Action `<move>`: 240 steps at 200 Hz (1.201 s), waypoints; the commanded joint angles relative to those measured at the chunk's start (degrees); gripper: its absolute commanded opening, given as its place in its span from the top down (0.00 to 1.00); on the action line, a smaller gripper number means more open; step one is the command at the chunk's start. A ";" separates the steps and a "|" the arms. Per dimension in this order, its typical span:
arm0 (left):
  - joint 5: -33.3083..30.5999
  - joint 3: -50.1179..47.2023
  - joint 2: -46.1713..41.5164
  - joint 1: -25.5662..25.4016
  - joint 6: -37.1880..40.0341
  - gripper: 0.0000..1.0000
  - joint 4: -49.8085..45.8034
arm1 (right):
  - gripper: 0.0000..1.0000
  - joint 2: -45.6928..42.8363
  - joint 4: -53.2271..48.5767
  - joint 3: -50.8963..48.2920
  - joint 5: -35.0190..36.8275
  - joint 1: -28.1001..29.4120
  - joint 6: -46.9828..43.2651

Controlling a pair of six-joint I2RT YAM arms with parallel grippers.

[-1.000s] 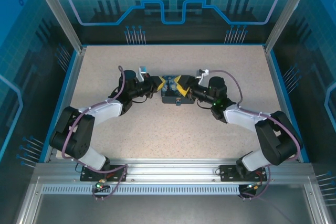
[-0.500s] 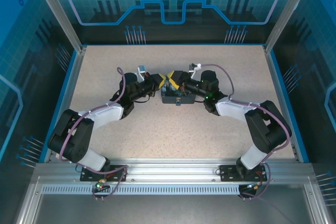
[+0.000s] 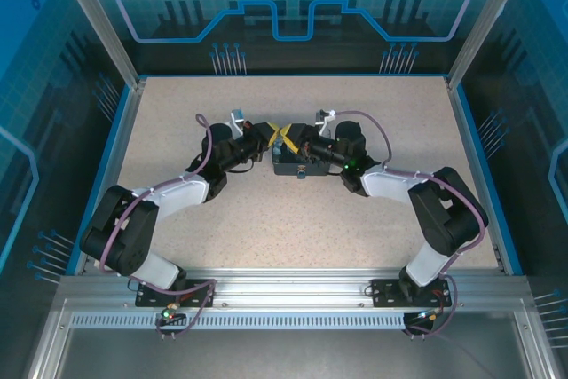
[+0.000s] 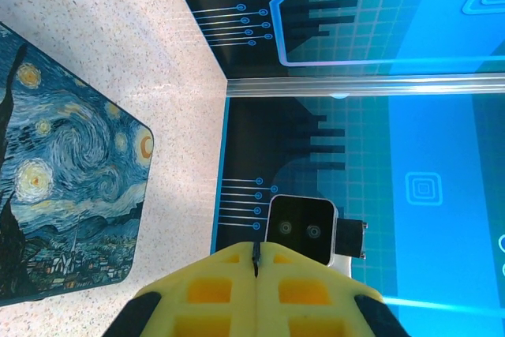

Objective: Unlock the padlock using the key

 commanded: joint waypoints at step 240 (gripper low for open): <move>0.90 -0.35 -1.65 -1.15 4.76 1.00 6.12 | 0.72 0.87 3.71 0.95 -1.43 -0.18 1.60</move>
